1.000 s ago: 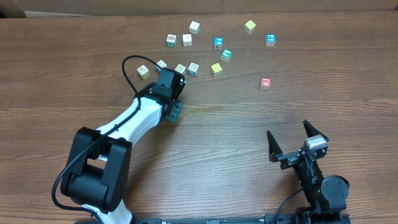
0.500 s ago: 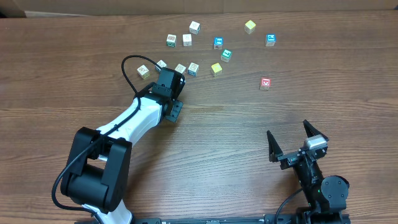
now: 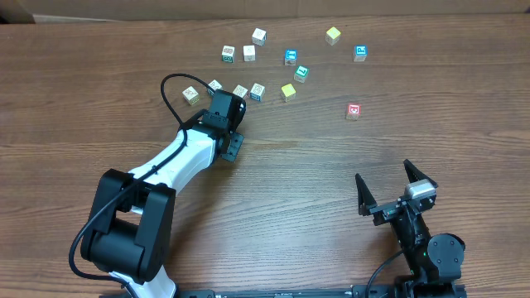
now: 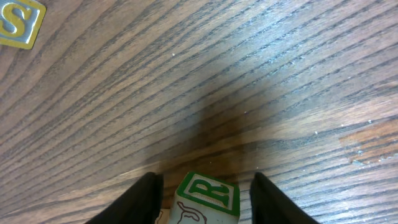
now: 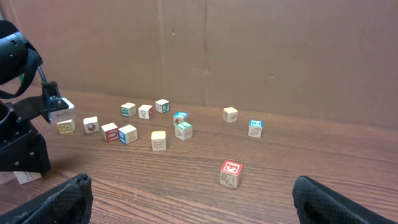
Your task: Form a circle
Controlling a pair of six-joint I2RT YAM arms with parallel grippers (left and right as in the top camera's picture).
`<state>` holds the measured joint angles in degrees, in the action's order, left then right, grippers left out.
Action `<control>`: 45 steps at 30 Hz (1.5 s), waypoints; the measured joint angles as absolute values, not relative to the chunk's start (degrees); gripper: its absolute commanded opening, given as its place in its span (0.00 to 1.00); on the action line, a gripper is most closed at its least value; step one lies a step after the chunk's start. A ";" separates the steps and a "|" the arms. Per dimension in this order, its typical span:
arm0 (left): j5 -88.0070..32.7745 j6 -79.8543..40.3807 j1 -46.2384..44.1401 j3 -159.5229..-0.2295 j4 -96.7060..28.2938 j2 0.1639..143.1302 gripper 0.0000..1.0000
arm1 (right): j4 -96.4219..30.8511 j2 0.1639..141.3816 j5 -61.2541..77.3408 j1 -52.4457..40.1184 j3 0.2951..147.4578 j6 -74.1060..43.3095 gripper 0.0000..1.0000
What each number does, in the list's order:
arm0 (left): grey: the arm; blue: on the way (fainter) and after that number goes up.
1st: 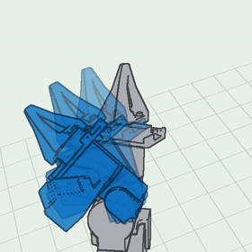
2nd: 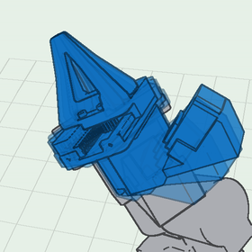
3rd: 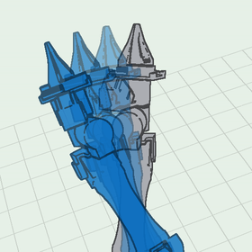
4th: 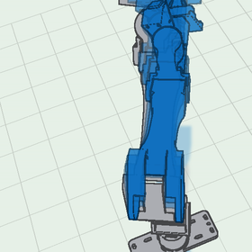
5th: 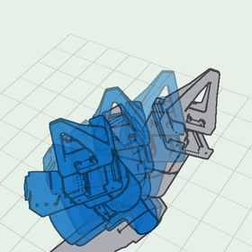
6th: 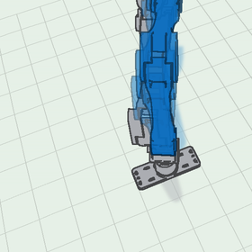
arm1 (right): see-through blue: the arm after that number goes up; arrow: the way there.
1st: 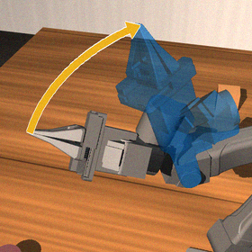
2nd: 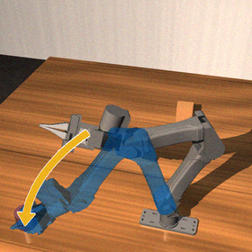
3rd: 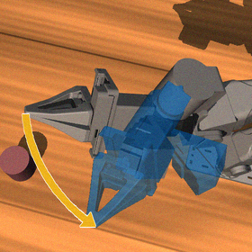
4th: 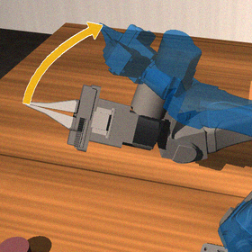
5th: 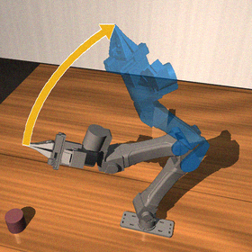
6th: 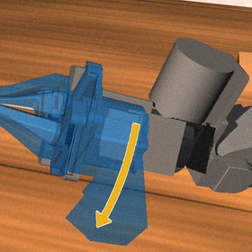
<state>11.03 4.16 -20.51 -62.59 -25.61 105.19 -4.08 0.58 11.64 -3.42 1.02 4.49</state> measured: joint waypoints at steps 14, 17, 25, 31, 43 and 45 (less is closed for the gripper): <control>11.79 2.35 -20.51 -62.57 -20.86 105.19 0.58 | -4.08 0.58 11.62 -3.40 1.02 4.51 1.00; 13.23 1.41 -20.51 -62.59 -19.64 105.19 0.57 | -4.08 0.58 11.62 -3.40 1.02 4.51 1.00; 16.97 -3.16 -20.47 -66.37 -22.61 105.19 0.55 | -4.08 0.58 11.62 -3.40 1.02 4.49 1.00; 17.39 -8.25 -18.85 -74.11 -31.31 105.19 0.54 | -4.08 0.58 11.62 -3.40 1.02 4.51 1.00; 9.13 -13.43 -4.49 -80.99 -51.46 105.19 0.38 | -4.05 0.58 11.64 -3.40 1.02 4.49 1.00; 7.07 -13.54 -2.04 -80.99 -52.34 105.19 0.21 | -4.08 0.58 11.62 -3.42 1.02 4.51 1.00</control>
